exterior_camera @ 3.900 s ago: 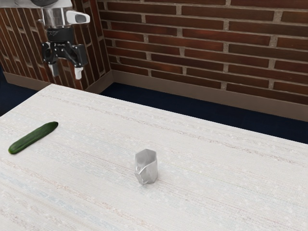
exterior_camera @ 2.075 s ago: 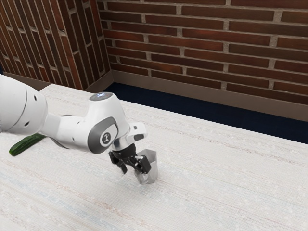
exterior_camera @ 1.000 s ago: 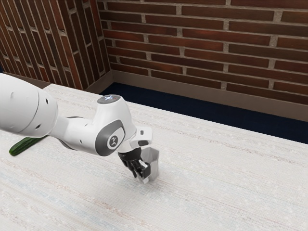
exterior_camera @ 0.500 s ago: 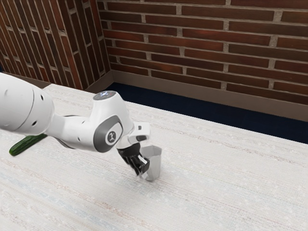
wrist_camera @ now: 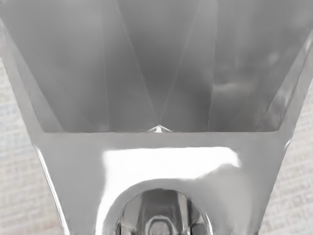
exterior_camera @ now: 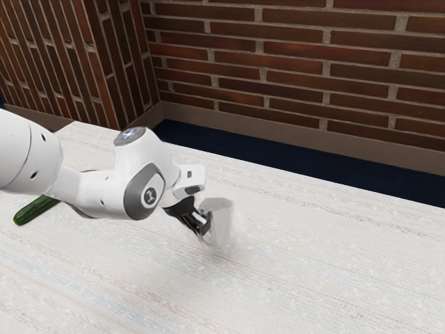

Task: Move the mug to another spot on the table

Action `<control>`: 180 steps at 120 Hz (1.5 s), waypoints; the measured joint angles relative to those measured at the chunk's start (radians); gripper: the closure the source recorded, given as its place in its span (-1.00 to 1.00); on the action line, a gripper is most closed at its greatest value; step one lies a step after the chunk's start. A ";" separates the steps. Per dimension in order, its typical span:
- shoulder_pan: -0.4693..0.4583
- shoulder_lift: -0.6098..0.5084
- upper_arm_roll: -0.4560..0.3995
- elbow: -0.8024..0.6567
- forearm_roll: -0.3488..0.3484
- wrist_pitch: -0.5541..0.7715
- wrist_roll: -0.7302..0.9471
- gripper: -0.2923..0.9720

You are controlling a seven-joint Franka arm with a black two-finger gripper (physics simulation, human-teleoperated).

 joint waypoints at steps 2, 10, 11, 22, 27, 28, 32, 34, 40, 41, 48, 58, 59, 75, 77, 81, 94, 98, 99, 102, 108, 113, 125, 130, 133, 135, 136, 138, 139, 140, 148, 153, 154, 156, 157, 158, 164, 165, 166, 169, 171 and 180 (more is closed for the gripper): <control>0.004 -0.002 0.000 -0.006 0.000 0.012 0.005 0.47; 0.020 -0.005 0.000 -0.024 0.000 0.059 0.024 0.50; 0.022 -0.005 0.000 -0.026 0.000 0.064 0.027 0.51; 0.035 -0.010 -0.001 -0.060 0.000 0.134 0.053 0.54; 0.040 -0.017 -0.002 -0.078 -0.001 0.165 0.064 0.56; 0.041 -0.018 -0.002 -0.080 -0.001 0.171 0.067 0.56; 0.046 -0.022 -0.002 -0.094 -0.001 0.195 0.075 0.58; 0.048 -0.024 -0.002 -0.103 -0.001 0.208 0.080 0.58; 0.055 -0.027 -0.002 -0.124 -0.002 0.247 0.092 0.60; 0.055 -0.027 -0.002 -0.127 -0.002 0.253 0.094 0.60; 0.061 -0.026 -0.003 -0.144 -0.003 0.293 0.108 0.61; 0.072 -0.023 -0.003 -0.157 -0.005 0.341 0.127 0.60; 0.073 -0.022 -0.003 -0.157 -0.005 0.345 0.128 0.60; 0.105 -0.013 -0.003 -0.160 -0.006 0.392 0.153 0.57; 0.109 -0.011 -0.003 -0.160 -0.007 0.396 0.156 0.57; 0.117 -0.007 -0.004 -0.160 -0.006 0.403 0.162 0.57; 0.135 0.012 -0.005 -0.158 -0.006 0.421 0.177 0.56; 0.140 0.019 -0.006 -0.158 -0.007 0.424 0.182 0.56; 0.141 0.021 -0.006 -0.158 -0.007 0.425 0.183 0.56; 0.146 0.025 -0.006 -0.158 -0.007 0.427 0.186 0.56; 0.156 0.033 -0.008 -0.158 -0.007 0.431 0.191 0.56; 0.160 0.038 -0.009 -0.158 -0.007 0.434 0.196 0.56; 0.162 0.058 -0.013 -0.157 -0.007 0.438 0.205 0.56; 0.163 0.064 -0.014 -0.157 -0.008 0.440 0.209 0.56; 0.164 0.066 -0.016 -0.157 -0.008 0.441 0.211 0.56; 0.164 0.067 -0.017 -0.157 -0.009 0.441 0.212 0.57; 0.164 0.068 -0.018 -0.157 -0.009 0.441 0.213 0.57; 0.164 0.070 -0.019 -0.157 -0.009 0.442 0.214 0.57; 0.165 0.071 -0.019 -0.157 -0.009 0.442 0.215 0.57; 0.165 0.072 -0.020 -0.157 -0.009 0.442 0.215 0.57; 0.170 0.078 -0.024 -0.157 -0.010 0.444 0.220 0.58; 0.172 0.081 -0.027 -0.157 -0.010 0.446 0.223 0.58; 0.172 0.081 -0.027 -0.157 -0.010 0.446 0.224 0.58; 0.172 0.082 -0.029 -0.157 -0.010 0.447 0.225 0.58; 0.173 0.083 -0.029 -0.157 -0.010 0.447 0.225 0.58; 0.173 0.083 -0.030 -0.157 -0.010 0.447 0.226 0.58; 0.175 0.084 -0.032 -0.157 -0.011 0.448 0.229 0.59; 0.175 0.084 -0.032 -0.157 -0.011 0.448 0.229 0.59; 0.175 0.084 -0.033 -0.157 -0.011 0.449 0.229 0.59; 0.176 0.085 -0.033 -0.157 -0.011 0.449 0.231 0.59; 0.176 0.085 -0.034 -0.157 -0.012 0.449 0.232 0.59; 0.176 0.086 -0.034 -0.157 -0.014 0.450 0.235 0.58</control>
